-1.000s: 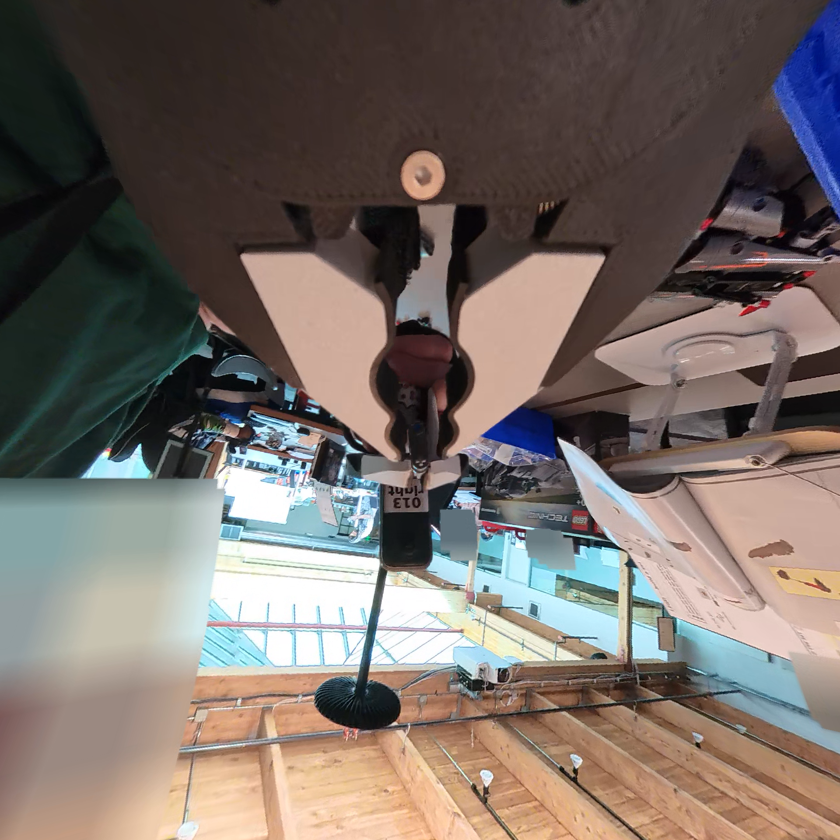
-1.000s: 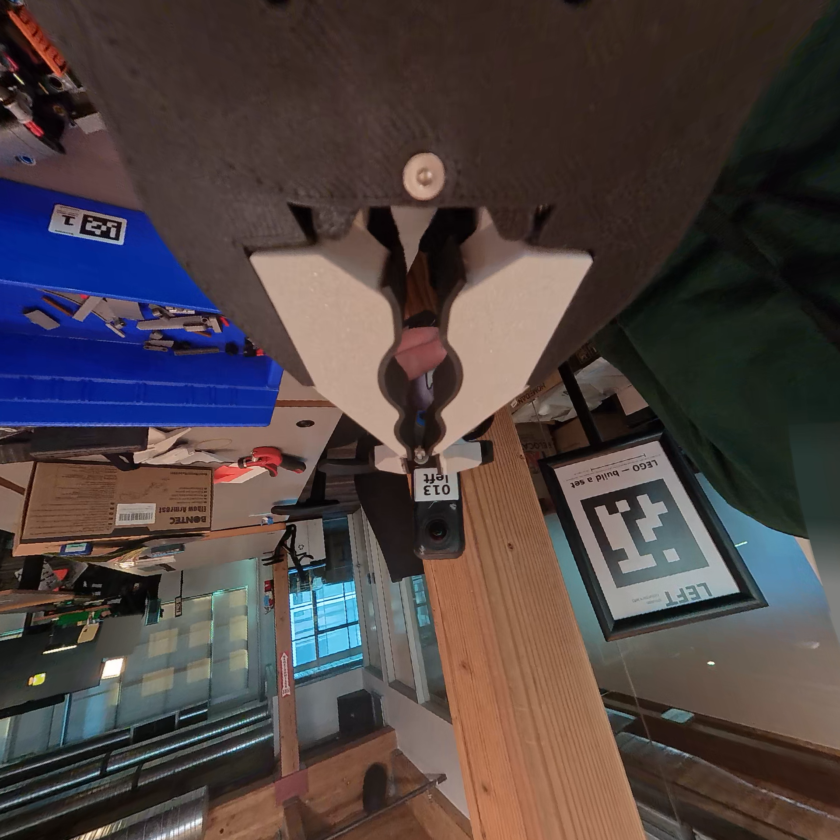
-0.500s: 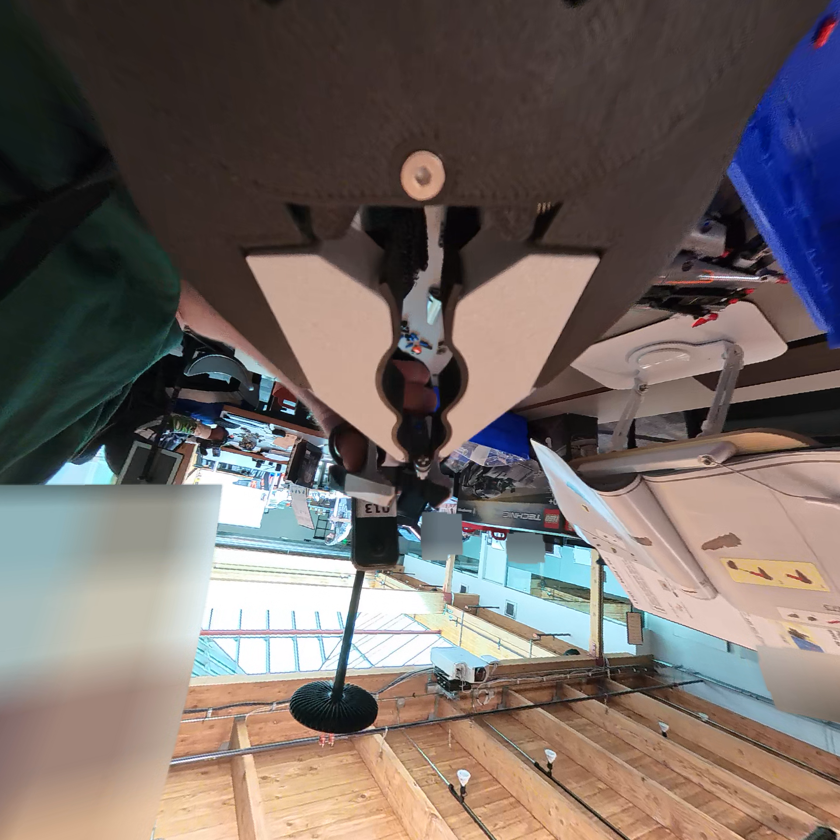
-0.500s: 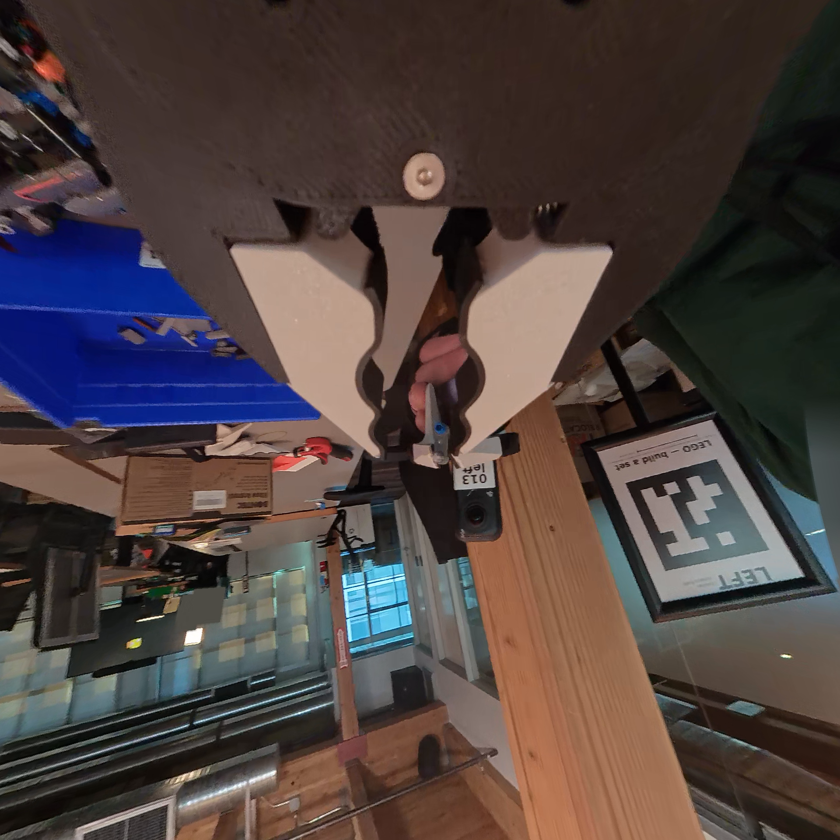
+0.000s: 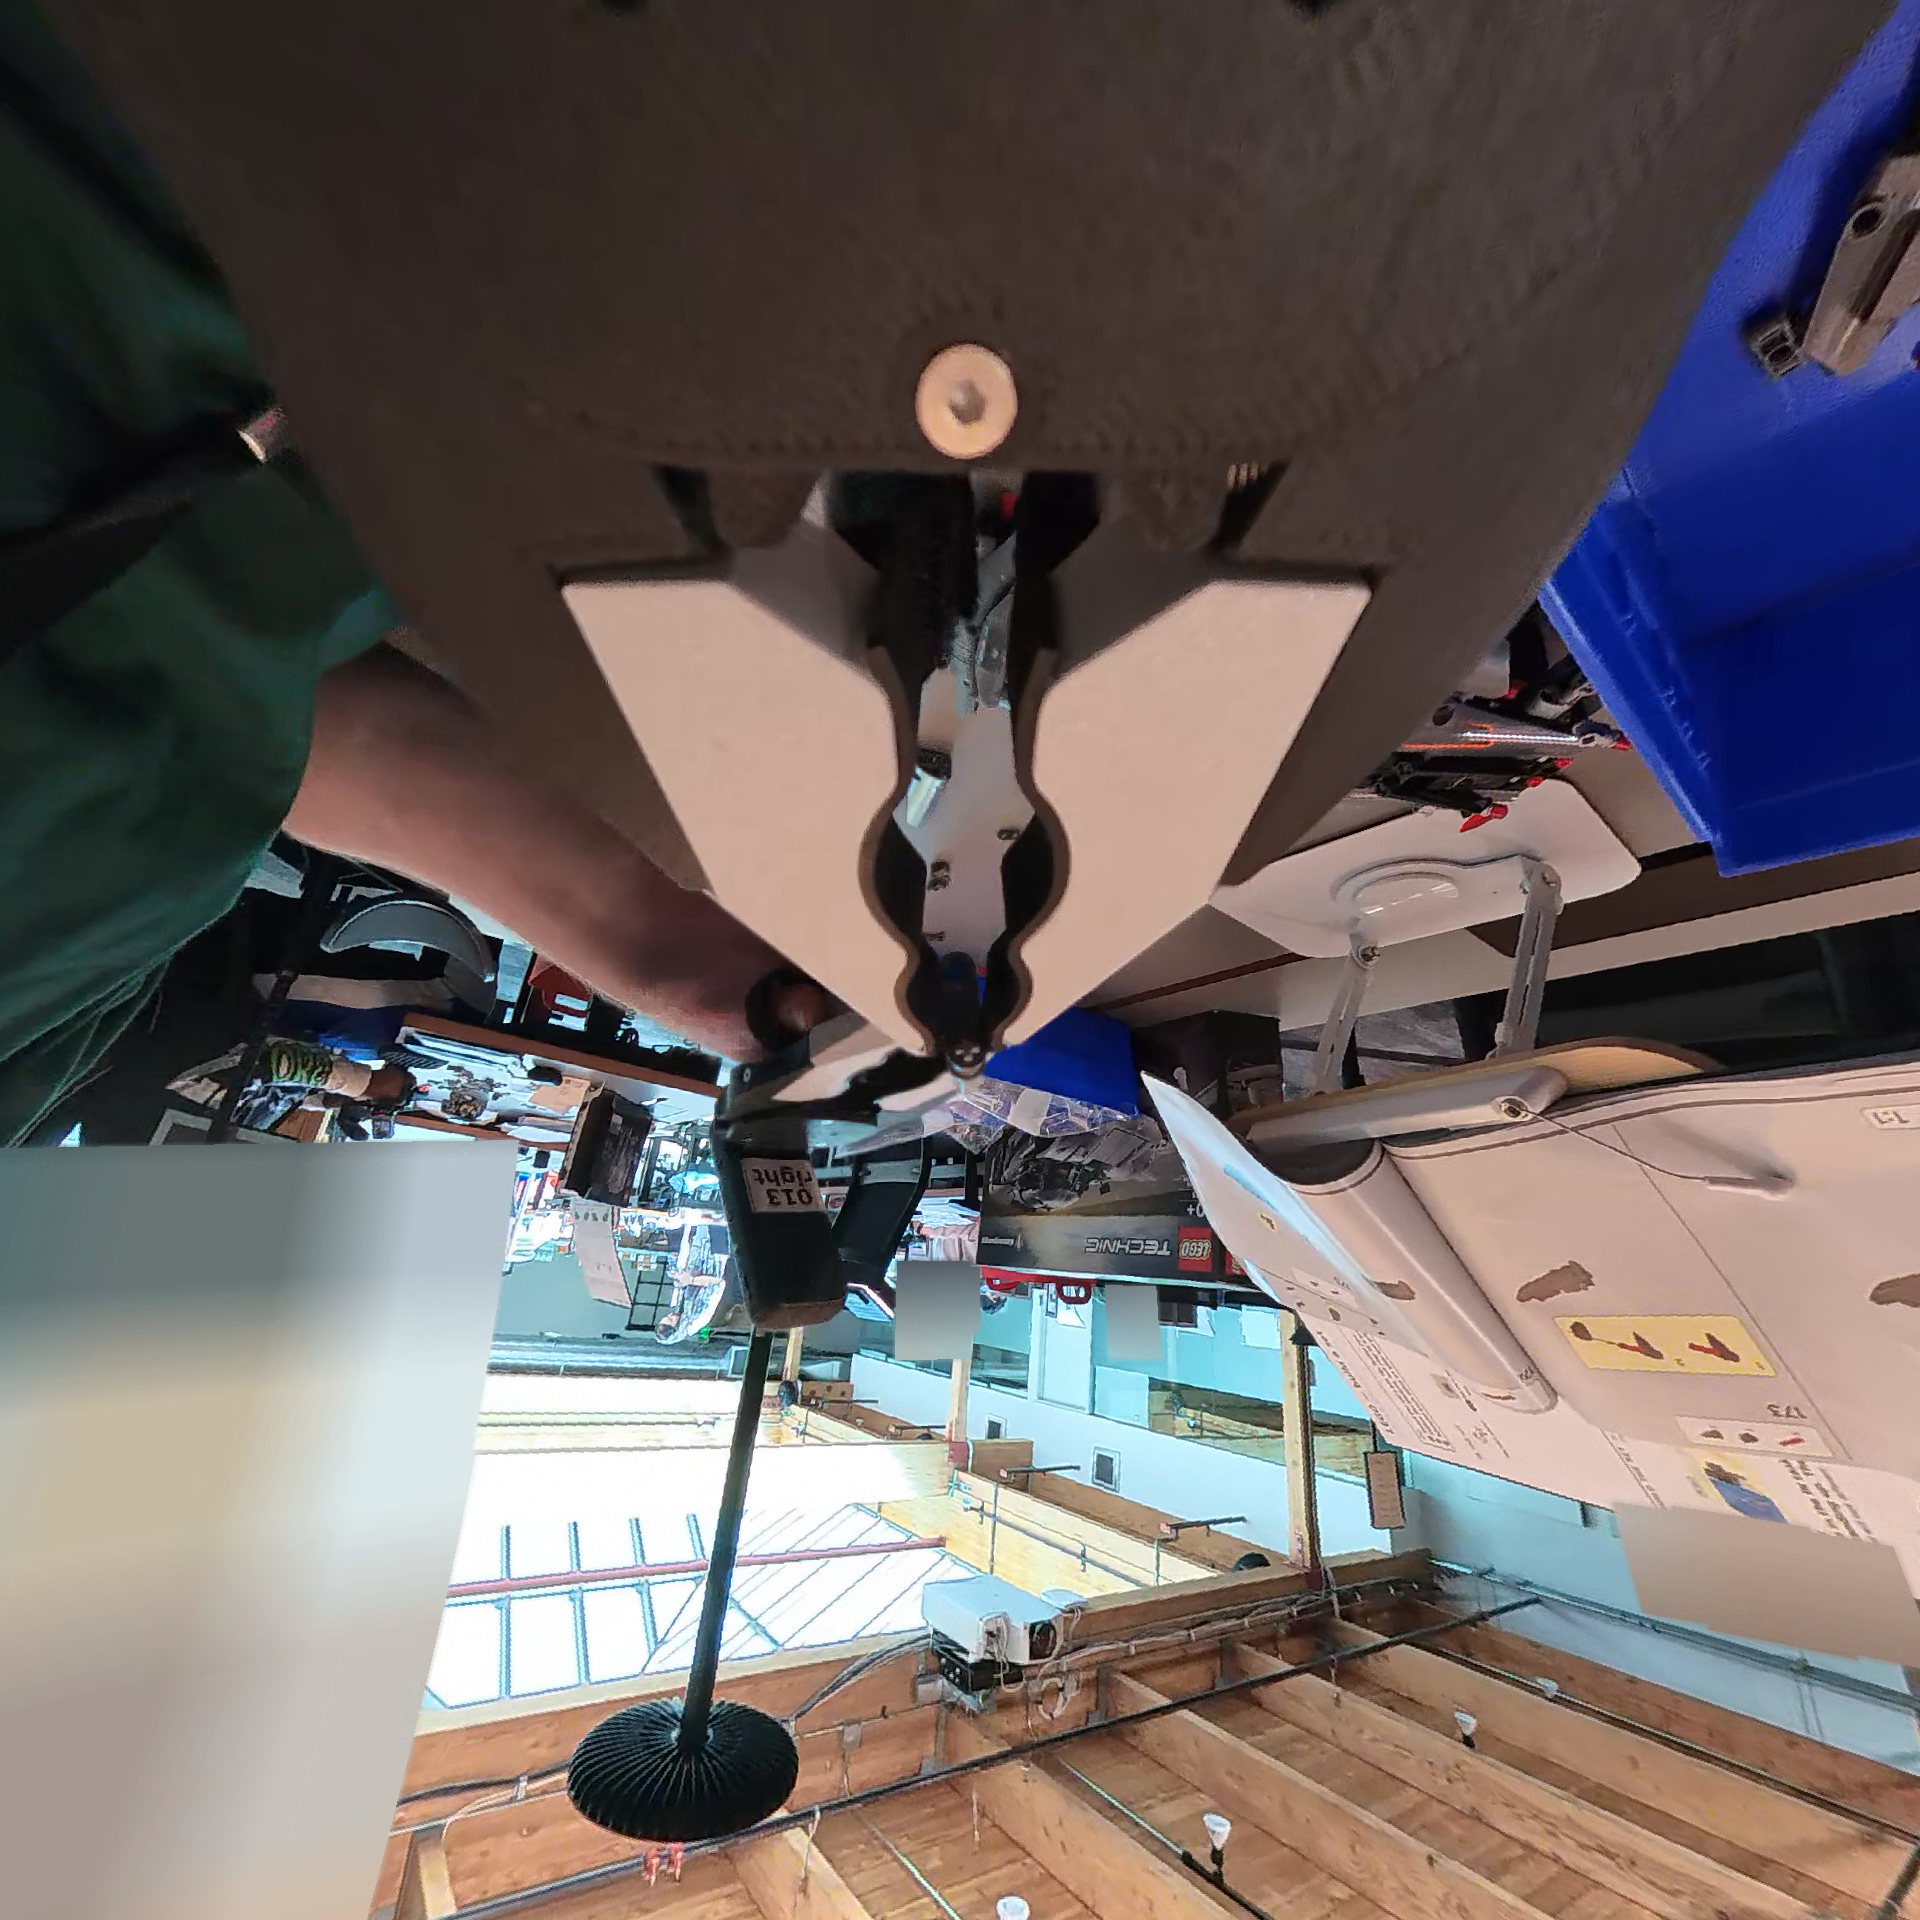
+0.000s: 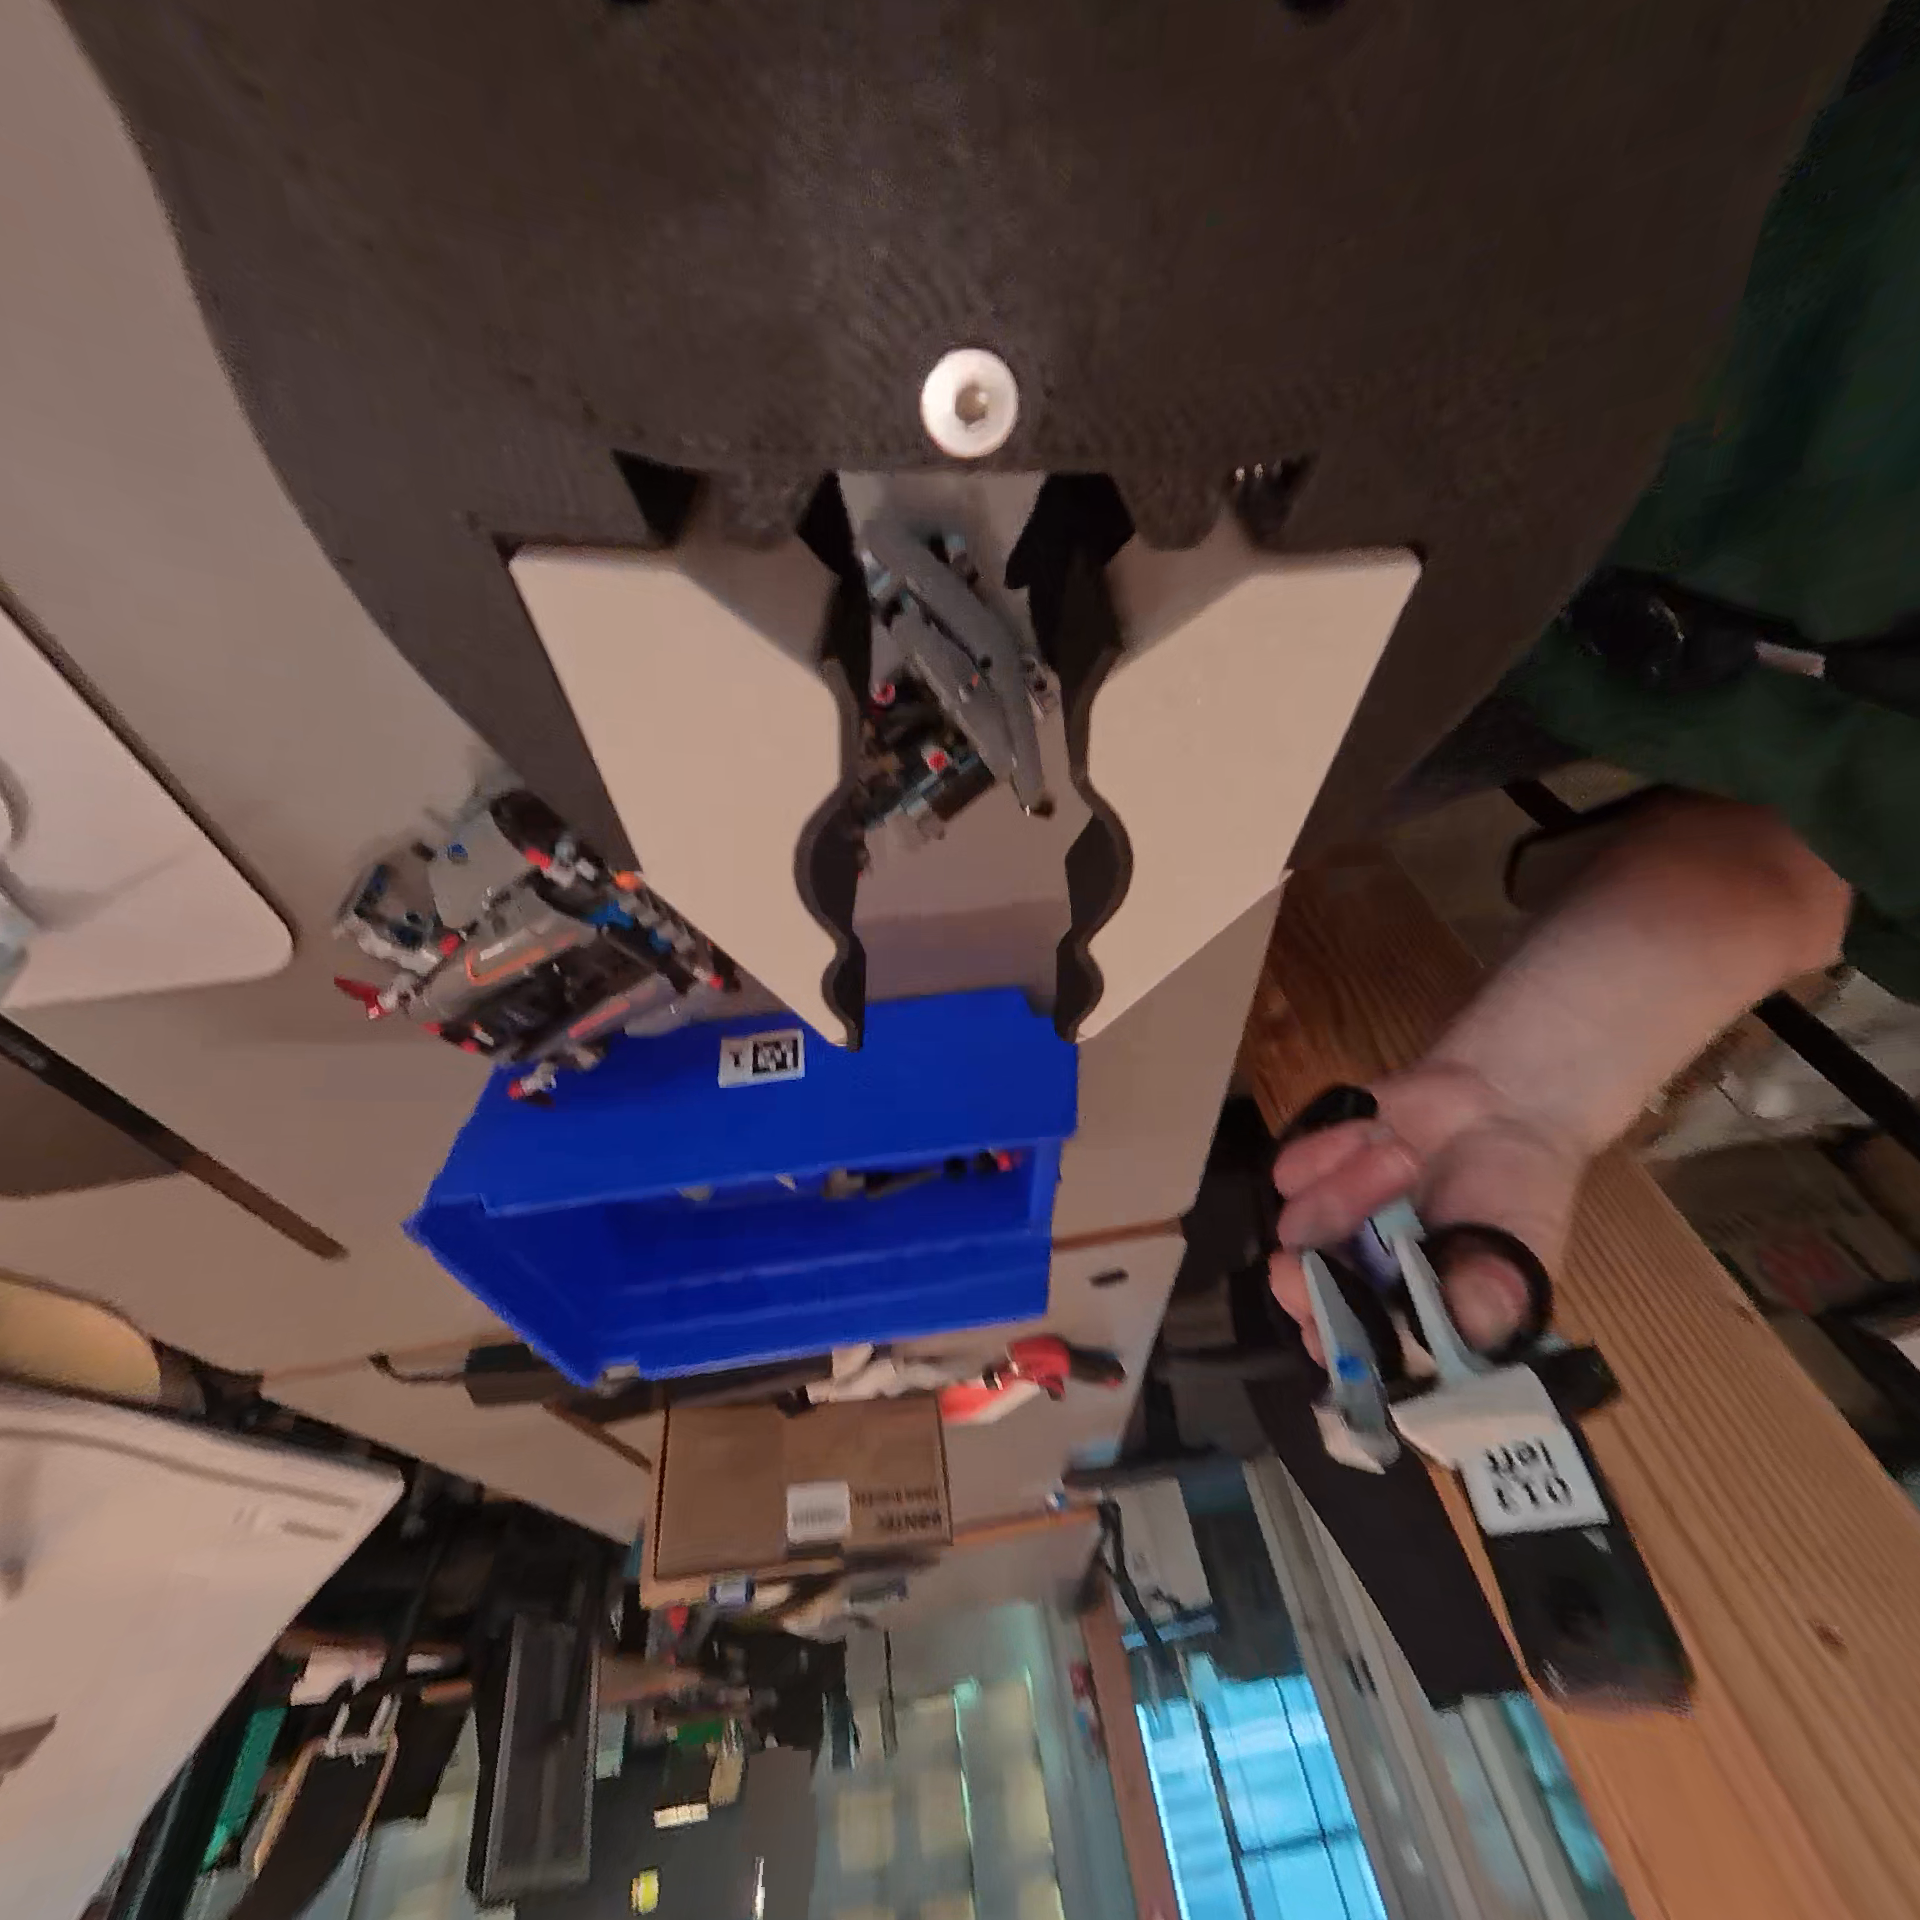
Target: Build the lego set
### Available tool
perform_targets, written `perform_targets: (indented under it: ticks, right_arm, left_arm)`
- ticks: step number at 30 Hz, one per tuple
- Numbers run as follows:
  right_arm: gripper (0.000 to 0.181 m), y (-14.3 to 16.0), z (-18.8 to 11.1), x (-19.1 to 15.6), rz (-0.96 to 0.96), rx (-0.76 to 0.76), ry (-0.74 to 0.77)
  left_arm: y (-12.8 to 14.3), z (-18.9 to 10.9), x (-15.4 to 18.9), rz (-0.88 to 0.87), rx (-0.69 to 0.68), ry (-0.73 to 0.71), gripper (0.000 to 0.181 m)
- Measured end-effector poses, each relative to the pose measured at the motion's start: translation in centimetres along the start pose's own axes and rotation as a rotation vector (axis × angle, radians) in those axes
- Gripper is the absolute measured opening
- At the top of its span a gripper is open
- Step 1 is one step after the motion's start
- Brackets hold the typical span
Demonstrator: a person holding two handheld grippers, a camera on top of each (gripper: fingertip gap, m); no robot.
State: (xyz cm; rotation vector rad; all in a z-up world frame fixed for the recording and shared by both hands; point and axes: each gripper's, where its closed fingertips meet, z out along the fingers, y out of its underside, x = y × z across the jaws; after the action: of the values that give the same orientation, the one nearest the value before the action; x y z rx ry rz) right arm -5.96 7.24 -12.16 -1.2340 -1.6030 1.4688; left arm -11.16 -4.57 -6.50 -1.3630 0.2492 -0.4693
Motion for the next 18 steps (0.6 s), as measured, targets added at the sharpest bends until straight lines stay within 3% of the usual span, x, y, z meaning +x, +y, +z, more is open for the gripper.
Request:
perform_targets:
  ticks: [4, 8, 11, 14, 18]
  right_arm:
    - [0.042, 1.9, -1.1, 0.7, 0.022, -0.065, 0.043]
    - [0.036, 2.9, -3.4, 1.7, -0.011, -0.135, 0.125]
    - [0.025, 2.9, -4.0, 0.4, -0.038, -0.159, 0.094]
    - [0.026, 2.8, -3.5, -1.3, -0.065, -0.18, 0.063]
    - [0.031, 1.4, -5.6, 0.2, -0.105, -0.182, 0.232]
  left_arm:
    - [0.3, -0.4, -0.1, 0.006, -0.008, -0.011, 0.005]
    - [0.7, -1.0, -0.4, 0.001, -0.009, -0.022, 0.005]
    - [1.1, -1.3, -0.6, -0.005, -0.012, -0.029, 0.005]
    - [1.3, -1.6, -0.7, -0.008, -0.013, -0.036, 0.005]
    - [1.6, -1.8, -0.3, 0.005, -0.03, -0.037, 0.005]
